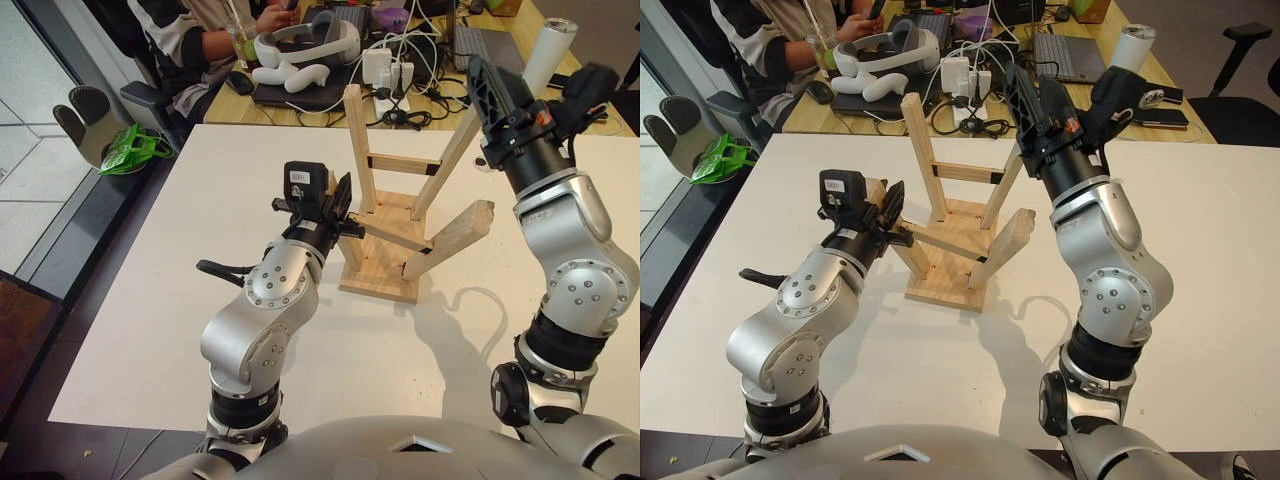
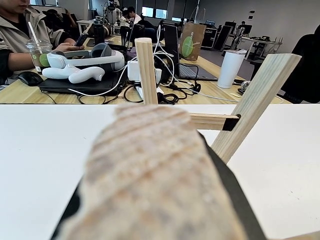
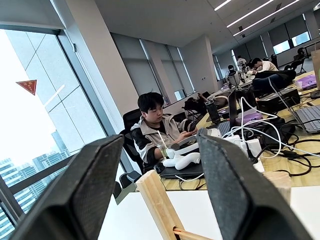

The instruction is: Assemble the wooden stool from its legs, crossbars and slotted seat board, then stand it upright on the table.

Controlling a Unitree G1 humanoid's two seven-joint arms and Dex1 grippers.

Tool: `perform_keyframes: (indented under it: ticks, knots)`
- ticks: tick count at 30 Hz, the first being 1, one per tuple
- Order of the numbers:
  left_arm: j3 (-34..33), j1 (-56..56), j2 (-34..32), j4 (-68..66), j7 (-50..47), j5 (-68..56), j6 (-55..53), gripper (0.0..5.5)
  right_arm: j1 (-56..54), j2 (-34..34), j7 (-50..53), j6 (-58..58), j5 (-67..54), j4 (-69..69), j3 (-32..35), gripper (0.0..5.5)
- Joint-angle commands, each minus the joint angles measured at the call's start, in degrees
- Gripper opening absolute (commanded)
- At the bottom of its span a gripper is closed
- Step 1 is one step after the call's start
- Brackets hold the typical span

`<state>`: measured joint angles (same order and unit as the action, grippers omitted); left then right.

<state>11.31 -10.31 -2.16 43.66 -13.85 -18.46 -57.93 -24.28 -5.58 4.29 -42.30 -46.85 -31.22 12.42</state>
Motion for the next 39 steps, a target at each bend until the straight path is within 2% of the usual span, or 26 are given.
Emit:
perform_keyframes:
  ticks: [1, 6, 13, 16, 21, 23, 25, 32, 39]
  knots:
    - [0.8, 2.5, -1.2, -3.3, 0.7, 2.0, -3.7, 1.01, 0.1, -1.3, -0.3, -0.5, 0.1, 0.2, -0.6, 2.78]
    - [0.7, 2.9, -1.0, -3.0, 1.2, 2.9, -3.9, 1.01, -2.5, -3.5, -1.5, 0.0, 0.4, 1.0, -0.8, 2.78]
    - [0.0, 3.4, -0.6, -2.9, 1.3, 3.6, -4.0, 1.01, -12.6, -8.4, -3.1, 0.5, -7.6, 5.5, 7.5, 2.78]
    - [-0.1, 3.5, -0.3, -3.1, 1.2, 4.0, -3.9, 1.01, -14.0, -16.3, -10.9, -5.0, -18.8, 10.9, 12.6, 2.78]
    - [-0.1, 3.6, 0.4, -3.2, 1.1, 4.6, -3.6, 1.01, -10.3, -31.7, -28.3, -17.4, -34.6, 17.9, 16.7, 2.78]
    - [0.1, 3.8, 0.6, -3.0, 1.0, 4.9, -3.6, 1.01, -5.5, -37.8, -37.1, -21.2, -34.1, 17.0, 15.4, 2.78]
    - [0.4, 3.8, 0.8, -3.1, 1.1, 5.2, -3.5, 1.01, -1.5, -41.0, -42.7, -22.9, -32.8, 14.7, 13.5, 2.78]
    - [0.7, 3.3, 1.0, -3.7, 2.2, 6.2, -3.4, 1.01, 7.9, -43.6, -50.4, -20.4, -27.3, 5.5, 7.8, 2.78]
    - [1.0, 3.7, 0.9, -3.4, 2.9, 6.8, -3.6, 1.01, 12.4, -47.8, -57.1, -15.0, -18.0, 4.5, 5.2, 2.78]
